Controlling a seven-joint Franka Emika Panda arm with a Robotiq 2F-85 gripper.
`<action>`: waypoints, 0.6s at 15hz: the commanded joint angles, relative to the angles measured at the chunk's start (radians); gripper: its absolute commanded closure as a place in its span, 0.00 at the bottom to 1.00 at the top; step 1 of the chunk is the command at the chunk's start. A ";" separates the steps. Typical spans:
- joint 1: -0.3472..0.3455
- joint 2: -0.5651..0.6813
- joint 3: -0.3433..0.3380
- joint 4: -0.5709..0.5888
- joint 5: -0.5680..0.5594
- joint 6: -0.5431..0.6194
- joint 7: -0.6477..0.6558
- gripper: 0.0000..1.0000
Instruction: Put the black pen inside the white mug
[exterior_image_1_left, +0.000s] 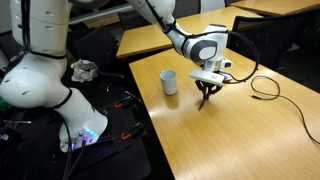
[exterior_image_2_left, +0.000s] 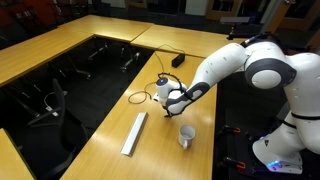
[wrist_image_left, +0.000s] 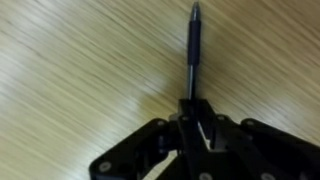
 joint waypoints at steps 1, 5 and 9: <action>-0.062 -0.050 0.073 -0.044 0.052 0.006 -0.068 0.96; -0.167 -0.138 0.211 -0.081 0.193 -0.067 -0.341 0.96; -0.211 -0.254 0.252 -0.103 0.376 -0.221 -0.631 0.96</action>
